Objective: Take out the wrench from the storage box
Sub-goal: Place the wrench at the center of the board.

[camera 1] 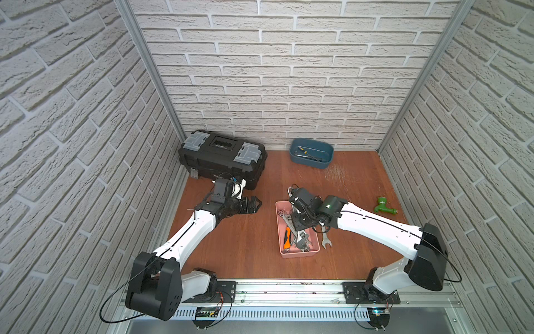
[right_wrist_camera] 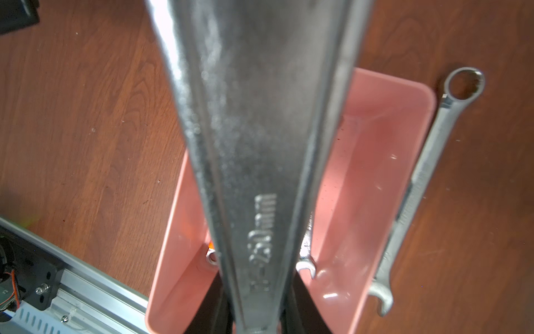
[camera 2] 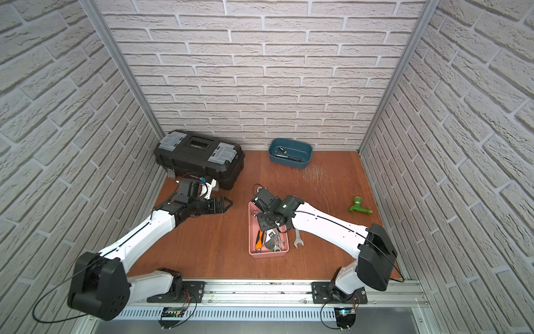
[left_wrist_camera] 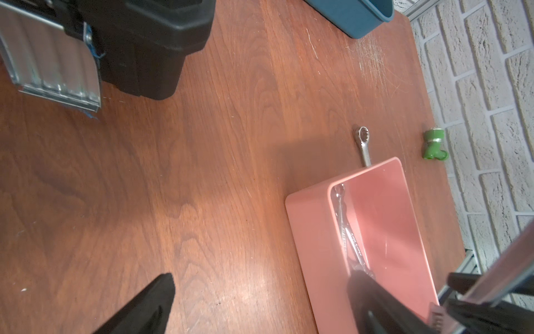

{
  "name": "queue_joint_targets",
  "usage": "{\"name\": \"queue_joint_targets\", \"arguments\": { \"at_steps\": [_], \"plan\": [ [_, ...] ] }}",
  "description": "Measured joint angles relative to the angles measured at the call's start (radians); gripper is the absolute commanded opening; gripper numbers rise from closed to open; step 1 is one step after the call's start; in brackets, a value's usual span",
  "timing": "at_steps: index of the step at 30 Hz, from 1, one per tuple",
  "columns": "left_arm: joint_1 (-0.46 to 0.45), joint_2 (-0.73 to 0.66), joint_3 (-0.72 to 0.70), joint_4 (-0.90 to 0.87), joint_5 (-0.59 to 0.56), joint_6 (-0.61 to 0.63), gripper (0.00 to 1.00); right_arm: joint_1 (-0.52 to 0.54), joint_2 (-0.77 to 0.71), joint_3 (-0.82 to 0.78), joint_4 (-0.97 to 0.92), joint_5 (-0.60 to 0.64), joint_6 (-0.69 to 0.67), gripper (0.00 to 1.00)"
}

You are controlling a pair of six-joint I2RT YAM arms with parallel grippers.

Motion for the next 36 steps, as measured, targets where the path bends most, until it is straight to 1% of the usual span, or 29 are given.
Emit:
{"name": "queue_joint_targets", "arguments": {
  "at_steps": [4,7,10,13,17,25,29,36],
  "plan": [
    [-0.002,0.008,0.000,0.001,0.001,0.000,0.98,-0.090,-0.079,0.000,-0.080,0.014,-0.027,0.12],
    [-0.005,0.022,0.000,0.002,0.003,0.000,0.98,-0.195,-0.135,-0.013,-0.118,0.024,-0.073,0.12],
    [-0.009,0.043,0.005,0.004,0.005,0.001,0.98,-0.301,-0.174,-0.059,-0.126,0.023,-0.134,0.12],
    [-0.016,0.064,0.016,0.006,0.006,0.001,0.98,-0.389,-0.167,-0.119,-0.125,0.021,-0.193,0.12],
    [-0.029,0.080,0.023,0.026,0.006,0.001,0.98,-0.477,-0.119,-0.191,-0.101,-0.008,-0.257,0.12],
    [-0.058,0.100,0.034,0.033,-0.002,0.000,0.98,-0.588,0.080,-0.222,0.021,-0.069,-0.341,0.13],
    [-0.064,0.102,0.034,0.034,-0.012,-0.001,0.98,-0.610,0.144,-0.222,0.069,-0.082,-0.354,0.14],
    [-0.067,0.103,0.037,0.034,-0.024,-0.001,0.98,-0.624,0.201,-0.224,0.105,-0.090,-0.359,0.19]
  ]
}}
